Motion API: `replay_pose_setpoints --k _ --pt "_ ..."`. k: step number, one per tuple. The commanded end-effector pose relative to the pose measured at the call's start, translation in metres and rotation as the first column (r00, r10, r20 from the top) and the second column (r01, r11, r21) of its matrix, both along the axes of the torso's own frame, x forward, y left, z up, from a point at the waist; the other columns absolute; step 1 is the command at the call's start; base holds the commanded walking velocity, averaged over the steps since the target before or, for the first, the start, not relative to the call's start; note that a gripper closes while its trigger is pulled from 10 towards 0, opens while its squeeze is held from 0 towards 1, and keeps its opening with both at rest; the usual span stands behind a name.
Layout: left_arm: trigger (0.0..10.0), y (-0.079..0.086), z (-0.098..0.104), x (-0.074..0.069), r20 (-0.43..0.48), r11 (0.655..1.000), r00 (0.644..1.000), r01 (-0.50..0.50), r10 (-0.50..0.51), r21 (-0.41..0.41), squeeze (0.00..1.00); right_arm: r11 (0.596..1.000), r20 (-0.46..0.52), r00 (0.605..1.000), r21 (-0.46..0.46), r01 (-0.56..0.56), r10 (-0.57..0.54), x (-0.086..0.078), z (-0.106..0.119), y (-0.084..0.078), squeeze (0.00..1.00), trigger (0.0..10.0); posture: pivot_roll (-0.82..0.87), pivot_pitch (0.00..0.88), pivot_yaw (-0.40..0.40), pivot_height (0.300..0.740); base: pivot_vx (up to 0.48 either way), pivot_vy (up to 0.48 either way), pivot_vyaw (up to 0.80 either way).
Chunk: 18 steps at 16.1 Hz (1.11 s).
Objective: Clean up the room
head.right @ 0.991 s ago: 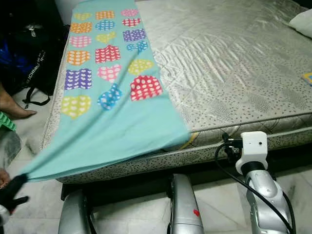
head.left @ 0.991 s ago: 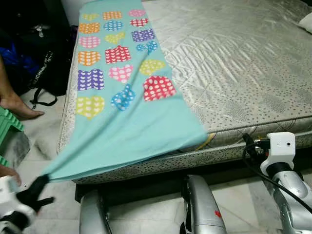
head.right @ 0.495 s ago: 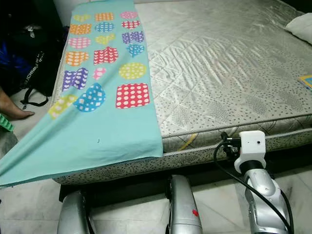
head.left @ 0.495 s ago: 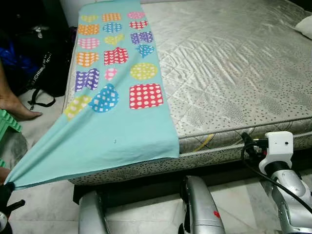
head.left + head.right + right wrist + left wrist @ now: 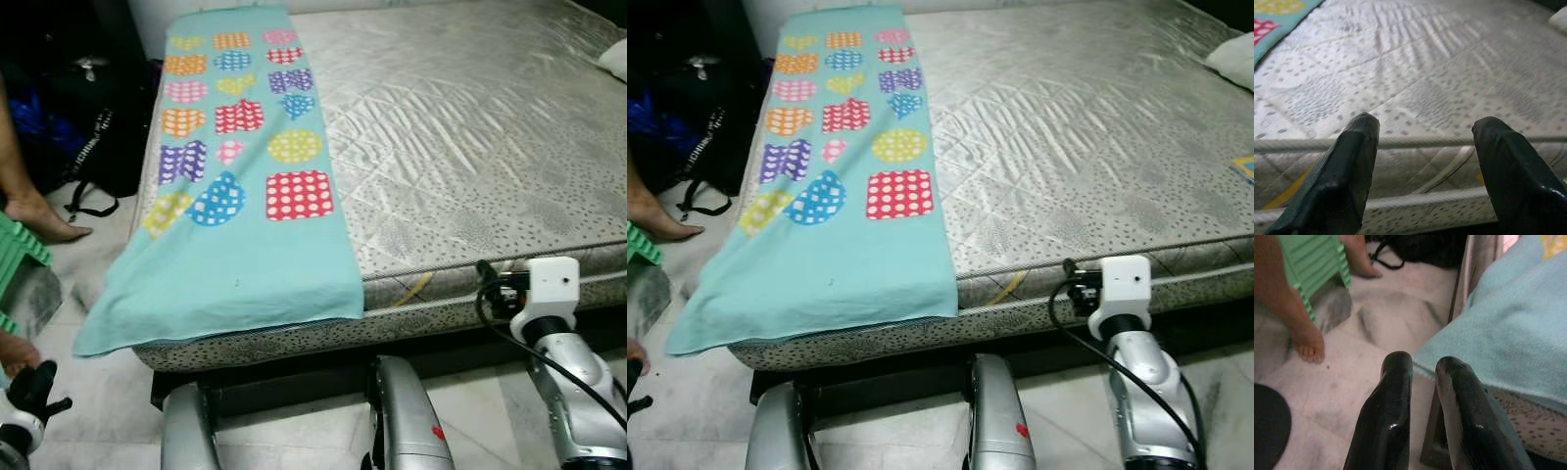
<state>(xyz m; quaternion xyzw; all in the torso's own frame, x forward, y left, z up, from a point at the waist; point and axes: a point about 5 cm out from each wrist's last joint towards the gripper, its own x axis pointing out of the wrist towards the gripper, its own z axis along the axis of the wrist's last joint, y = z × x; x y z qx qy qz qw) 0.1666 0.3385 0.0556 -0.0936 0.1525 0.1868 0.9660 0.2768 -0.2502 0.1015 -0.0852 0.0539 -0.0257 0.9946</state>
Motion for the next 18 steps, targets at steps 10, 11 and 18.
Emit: replay_pose_setpoints --k 10,11,18 --pt "10.0 -0.088 0.059 0.053 0.295 0.980 0.936 0.168 -0.194 0.110 1.00 0.985 0.049 0.996 0.161 0.064 -0.073 0.031 0.023 0.024 0.00 10.0 -0.05 0.000 0.014 0.495 0.000 0.000 0.00" --pt "10.0 -0.099 0.062 0.056 0.315 0.976 0.925 0.189 -0.212 0.104 1.00 0.981 0.051 0.995 0.177 0.076 -0.086 0.033 0.023 0.024 0.00 10.0 -0.05 0.000 0.018 0.509 0.000 0.000 0.00" --pt "10.0 -0.129 0.049 0.064 0.295 0.967 0.922 0.251 -0.253 0.045 1.00 0.964 0.069 0.990 0.246 0.102 -0.122 0.042 0.026 0.030 0.00 10.0 -0.06 0.000 0.038 0.581 0.000 0.000 0.00"
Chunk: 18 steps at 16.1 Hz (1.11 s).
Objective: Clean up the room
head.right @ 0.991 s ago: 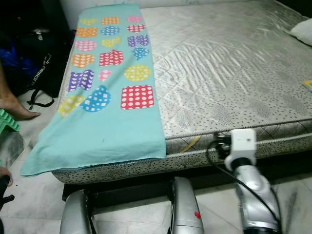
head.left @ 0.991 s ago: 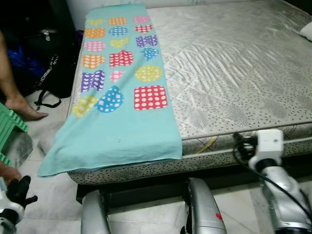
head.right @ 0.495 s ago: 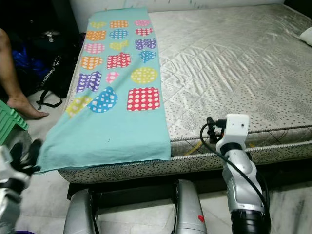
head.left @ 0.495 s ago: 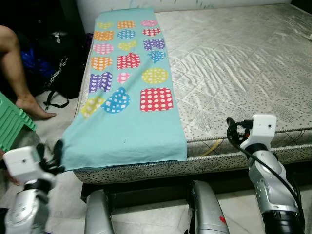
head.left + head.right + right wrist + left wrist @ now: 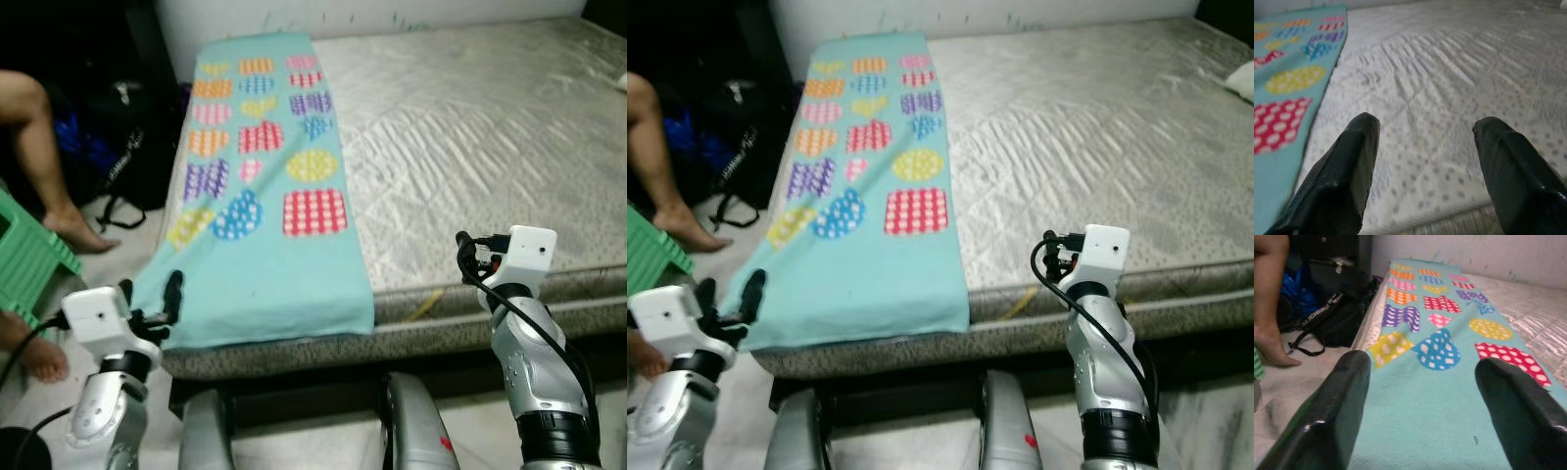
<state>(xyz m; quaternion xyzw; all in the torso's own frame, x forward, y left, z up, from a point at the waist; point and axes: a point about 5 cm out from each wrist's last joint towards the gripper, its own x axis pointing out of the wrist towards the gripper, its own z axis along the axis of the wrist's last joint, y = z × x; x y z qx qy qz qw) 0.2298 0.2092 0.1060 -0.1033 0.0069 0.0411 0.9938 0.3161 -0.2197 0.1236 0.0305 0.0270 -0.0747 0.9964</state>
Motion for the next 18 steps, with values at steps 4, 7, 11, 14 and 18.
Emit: replay_pose_setpoints --k 4,7,11,14,18 --pt "10.0 -0.006 -0.011 0.009 -0.052 1.000 0.999 0.003 -0.002 0.025 0.00 0.999 0.028 0.999 0.038 0.020 -0.021 0.008 0.006 0.000 0.00 10.0 -0.06 0.000 0.041 0.628 0.000 0.000 0.00" --pt "10.0 -0.012 -0.022 0.013 -0.093 0.999 0.996 0.013 -0.010 0.037 0.00 0.998 0.025 0.999 0.046 0.039 -0.040 0.007 0.002 0.001 0.00 10.0 -0.07 0.000 0.048 0.657 0.000 0.000 0.00" --pt "10.0 -0.013 -0.030 0.019 -0.113 0.999 0.994 0.007 -0.002 0.040 0.00 0.997 0.016 0.998 0.055 0.059 -0.060 0.005 -0.005 0.000 0.00 10.0 -0.08 0.000 0.055 0.700 0.000 0.000 0.00" --pt "10.0 -0.014 -0.038 0.023 -0.127 0.998 0.992 0.012 -0.005 0.058 0.00 0.996 0.019 0.998 0.064 0.063 -0.065 0.008 -0.007 0.003 0.00 10.0 -0.08 0.000 0.061 0.733 0.000 0.000 0.00" --pt "10.0 -0.014 -0.039 0.025 -0.122 0.998 0.992 0.020 -0.012 0.063 0.00 0.995 0.032 0.996 0.056 0.080 -0.082 0.009 -0.005 0.000 0.00 10.0 -0.08 0.000 0.067 0.740 0.000 0.000 0.00"
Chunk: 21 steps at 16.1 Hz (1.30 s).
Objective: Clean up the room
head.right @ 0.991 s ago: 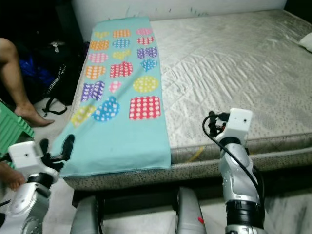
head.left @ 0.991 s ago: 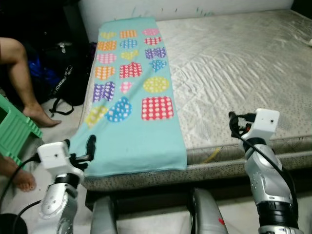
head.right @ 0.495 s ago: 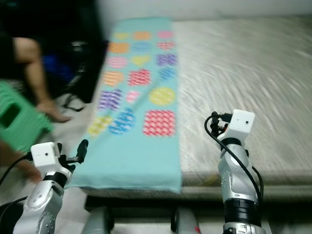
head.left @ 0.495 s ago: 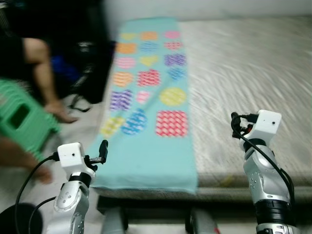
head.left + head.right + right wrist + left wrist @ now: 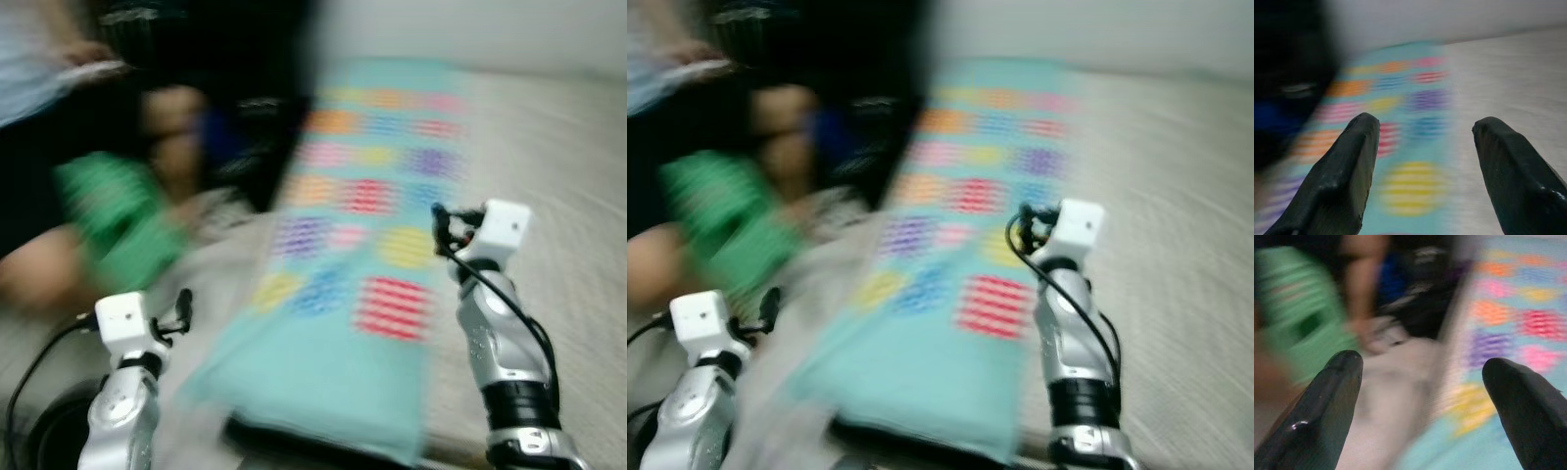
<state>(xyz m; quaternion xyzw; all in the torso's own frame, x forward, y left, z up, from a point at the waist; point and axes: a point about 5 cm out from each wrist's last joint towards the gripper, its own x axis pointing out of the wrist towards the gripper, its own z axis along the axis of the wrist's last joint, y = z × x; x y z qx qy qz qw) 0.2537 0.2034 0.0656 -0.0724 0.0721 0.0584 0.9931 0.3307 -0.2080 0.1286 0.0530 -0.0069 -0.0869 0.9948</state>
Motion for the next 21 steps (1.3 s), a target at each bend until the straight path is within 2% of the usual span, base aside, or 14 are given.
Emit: replay_pose_setpoints --k 1,8,11,12,16,21 --pt "10.0 -0.009 0.002 0.002 0.015 0.999 0.999 0.039 -0.039 0.008 0.00 0.998 -0.037 0.998 0.016 0.058 -0.057 -0.005 -0.010 -0.013 0.00 10.0 -0.08 0.000 0.068 0.740 0.000 0.000 0.00" --pt "10.0 -0.013 0.002 0.007 0.029 0.997 0.997 0.072 -0.072 0.008 0.00 0.994 -0.017 0.994 -0.020 0.105 -0.105 -0.005 -0.007 -0.020 0.00 10.0 -0.09 0.000 0.073 0.740 0.000 0.000 0.00" --pt "10.0 -0.017 -0.004 0.008 -0.002 0.997 0.997 0.083 -0.083 0.002 0.00 0.994 -0.020 0.994 -0.024 0.110 -0.110 -0.004 -0.008 -0.021 0.00 10.0 -0.09 0.000 0.073 0.740 0.000 0.000 0.00" --pt "10.0 -0.015 -0.009 0.009 -0.027 0.998 0.998 0.063 -0.062 0.022 0.00 0.996 -0.054 0.994 -0.013 0.091 -0.092 -0.004 -0.016 -0.016 0.00 10.0 -0.09 0.000 0.069 0.740 0.000 0.000 0.00" --pt "10.0 -0.013 -0.003 0.013 0.007 0.998 0.999 0.044 -0.044 0.052 0.00 0.999 -0.053 0.997 -0.014 0.048 -0.049 -0.007 -0.022 -0.006 0.00 10.0 -0.08 0.000 0.064 0.740 0.000 0.000 0.00" --pt "10.0 -0.015 -0.001 0.013 0.016 0.997 0.998 0.052 -0.053 0.060 0.00 0.999 -0.047 0.998 -0.015 0.036 -0.036 -0.008 -0.023 -0.002 0.00 10.0 -0.08 0.000 0.059 0.740 0.000 0.000 0.00"
